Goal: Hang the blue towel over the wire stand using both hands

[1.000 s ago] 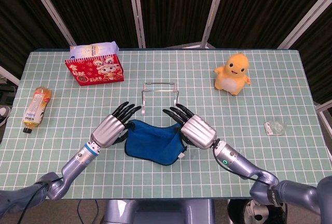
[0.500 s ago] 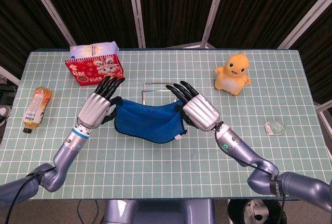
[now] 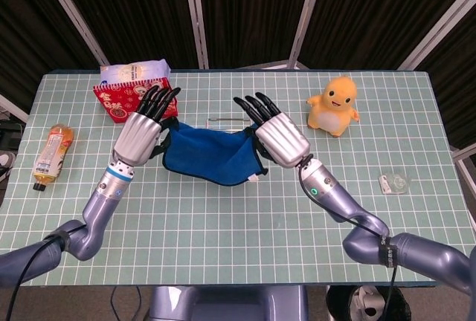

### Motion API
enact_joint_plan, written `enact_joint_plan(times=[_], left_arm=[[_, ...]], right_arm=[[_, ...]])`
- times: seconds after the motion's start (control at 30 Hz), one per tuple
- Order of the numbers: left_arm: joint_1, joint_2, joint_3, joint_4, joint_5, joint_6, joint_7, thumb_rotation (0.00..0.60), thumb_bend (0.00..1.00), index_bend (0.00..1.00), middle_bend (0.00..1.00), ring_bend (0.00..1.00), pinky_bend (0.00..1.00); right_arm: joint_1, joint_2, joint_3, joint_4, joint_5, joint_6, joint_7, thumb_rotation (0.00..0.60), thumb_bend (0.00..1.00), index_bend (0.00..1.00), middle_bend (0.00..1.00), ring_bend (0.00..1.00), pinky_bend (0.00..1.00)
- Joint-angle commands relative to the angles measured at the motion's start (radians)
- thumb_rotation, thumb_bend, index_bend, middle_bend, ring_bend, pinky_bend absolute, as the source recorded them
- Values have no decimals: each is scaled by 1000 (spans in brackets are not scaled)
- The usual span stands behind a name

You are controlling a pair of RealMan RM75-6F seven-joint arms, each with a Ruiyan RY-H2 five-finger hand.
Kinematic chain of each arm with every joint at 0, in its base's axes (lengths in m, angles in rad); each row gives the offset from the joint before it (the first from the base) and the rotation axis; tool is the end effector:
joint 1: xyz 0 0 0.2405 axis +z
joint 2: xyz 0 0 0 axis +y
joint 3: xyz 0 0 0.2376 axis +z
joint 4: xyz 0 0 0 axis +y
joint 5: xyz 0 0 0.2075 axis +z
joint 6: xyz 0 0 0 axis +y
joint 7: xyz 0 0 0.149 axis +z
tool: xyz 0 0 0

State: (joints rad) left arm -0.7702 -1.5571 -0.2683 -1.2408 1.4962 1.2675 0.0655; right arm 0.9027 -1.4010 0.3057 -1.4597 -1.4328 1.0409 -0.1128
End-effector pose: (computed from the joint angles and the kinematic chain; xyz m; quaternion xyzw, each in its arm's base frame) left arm -0.0996 0.3739 0.0561 -0.6751 -0.2052 -0.5553 0.4402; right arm -0.0375 -0.3792 0.0644 0.7401 -0.2018 0.5245 0.3694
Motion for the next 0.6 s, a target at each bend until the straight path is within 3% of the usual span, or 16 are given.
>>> enact_joint_plan(times=[0.03, 0.27, 0.6], left_arm=[[-16, 1, -21, -8, -16, -7, 17, 600, 558, 827, 0, 0, 0], [-49, 18, -75, -23, -42, 1, 27, 600, 556, 828, 0, 0, 0], [-64, 29, -106, -4, -86, -5, 15, 600, 557, 828, 0, 0, 0]], right_arm=[[20, -6, 32, 12, 36, -11, -10, 600, 626, 651, 0, 0, 0], [68, 9, 104, 38, 122, -41, -35, 600, 626, 651, 0, 0, 0], [99, 8, 109, 89, 168, -79, -45, 600, 626, 651, 0, 0, 0]])
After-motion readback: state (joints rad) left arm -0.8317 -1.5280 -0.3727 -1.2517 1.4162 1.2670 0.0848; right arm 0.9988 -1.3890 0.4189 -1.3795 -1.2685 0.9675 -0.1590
